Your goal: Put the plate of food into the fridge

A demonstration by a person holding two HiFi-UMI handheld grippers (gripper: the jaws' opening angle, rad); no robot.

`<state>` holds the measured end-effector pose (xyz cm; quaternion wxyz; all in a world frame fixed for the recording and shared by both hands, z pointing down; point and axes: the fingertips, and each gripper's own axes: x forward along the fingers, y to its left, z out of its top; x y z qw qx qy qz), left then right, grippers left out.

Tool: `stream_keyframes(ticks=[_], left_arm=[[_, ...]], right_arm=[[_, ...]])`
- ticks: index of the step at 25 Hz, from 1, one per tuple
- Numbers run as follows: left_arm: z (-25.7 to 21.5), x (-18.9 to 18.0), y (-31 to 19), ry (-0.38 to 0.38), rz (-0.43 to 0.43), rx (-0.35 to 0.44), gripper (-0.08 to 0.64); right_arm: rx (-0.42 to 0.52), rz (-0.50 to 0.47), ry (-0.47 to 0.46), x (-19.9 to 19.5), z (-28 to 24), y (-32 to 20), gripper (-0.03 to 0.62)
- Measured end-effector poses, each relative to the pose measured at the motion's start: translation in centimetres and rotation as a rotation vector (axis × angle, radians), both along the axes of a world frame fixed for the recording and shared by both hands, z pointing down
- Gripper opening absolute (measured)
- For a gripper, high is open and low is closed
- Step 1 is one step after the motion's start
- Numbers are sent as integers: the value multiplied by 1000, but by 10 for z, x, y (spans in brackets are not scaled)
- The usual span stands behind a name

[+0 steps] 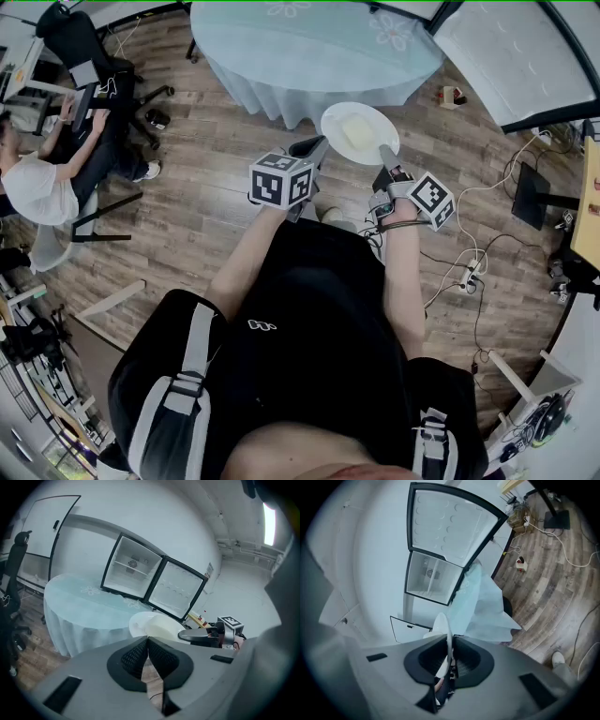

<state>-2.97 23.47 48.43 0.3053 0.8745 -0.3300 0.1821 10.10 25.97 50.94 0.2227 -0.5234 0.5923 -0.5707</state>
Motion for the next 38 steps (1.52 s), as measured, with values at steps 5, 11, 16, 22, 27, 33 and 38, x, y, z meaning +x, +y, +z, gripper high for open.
stream_keyframes(ticks=[5,11,16,22,27,33,38], left_arm=[[1,13,-1,-44,12,8,-3],[-3,32,-2,-58,44,7,-3],[-3,44,1,-57,60,14,-3],[-3,43,3,-57,46,19,-3],[-4,34,2,-65,20,19,-3],[-7,21,-13,-78,-13,24,-3],[-4,15,-37,-70,-26,9,-3]], right_arm=[[-9,9,2,6,1,4,41],[11,19,5,12,-2,3,43],[6,21,5,17,-1,5,46],[21,0,7,17,0,2,44],[32,-19,-7,11,-1,-6,44],[54,-24,-44,7,-3,-28,44],[52,-18,-62,6,0,-52,44]])
